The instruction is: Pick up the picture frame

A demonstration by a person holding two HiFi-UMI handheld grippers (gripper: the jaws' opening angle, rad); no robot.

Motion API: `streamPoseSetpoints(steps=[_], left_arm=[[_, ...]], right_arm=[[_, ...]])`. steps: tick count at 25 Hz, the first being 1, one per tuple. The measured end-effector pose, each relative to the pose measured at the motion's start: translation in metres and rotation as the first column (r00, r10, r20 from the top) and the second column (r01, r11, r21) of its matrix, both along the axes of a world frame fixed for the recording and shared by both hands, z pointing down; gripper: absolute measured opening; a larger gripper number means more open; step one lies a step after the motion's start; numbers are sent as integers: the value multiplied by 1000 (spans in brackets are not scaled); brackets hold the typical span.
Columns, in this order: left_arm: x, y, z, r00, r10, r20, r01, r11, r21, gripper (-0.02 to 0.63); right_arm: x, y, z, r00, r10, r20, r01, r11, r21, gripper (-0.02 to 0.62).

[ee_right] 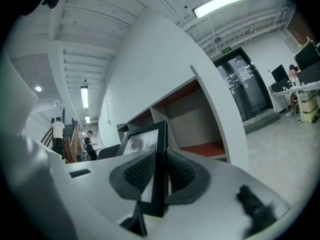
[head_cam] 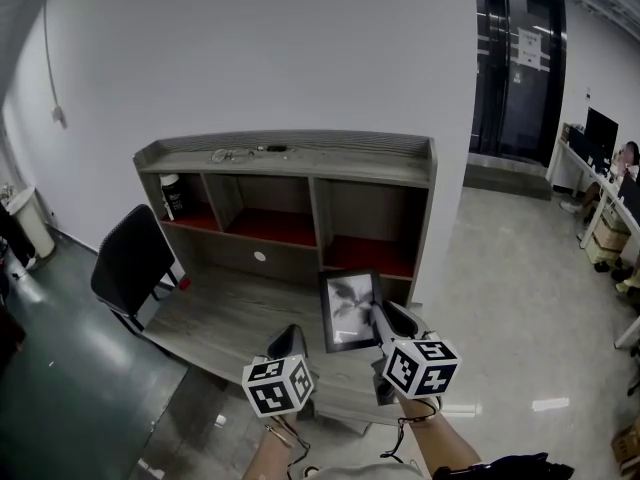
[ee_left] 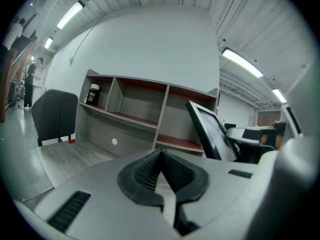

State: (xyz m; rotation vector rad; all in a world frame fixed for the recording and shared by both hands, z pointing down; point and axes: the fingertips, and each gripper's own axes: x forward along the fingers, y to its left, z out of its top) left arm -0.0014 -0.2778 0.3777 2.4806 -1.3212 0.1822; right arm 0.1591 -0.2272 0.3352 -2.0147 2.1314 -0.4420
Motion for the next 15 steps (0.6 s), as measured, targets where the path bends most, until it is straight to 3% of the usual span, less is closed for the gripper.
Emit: streamPoseSetpoints(steps=[15], left_arm=[[-3,-14,11,1000,2,10,-1,1000,-21,12]], right_arm=[[-1,-14,11,999,2,32,-2,1000,-13,84]])
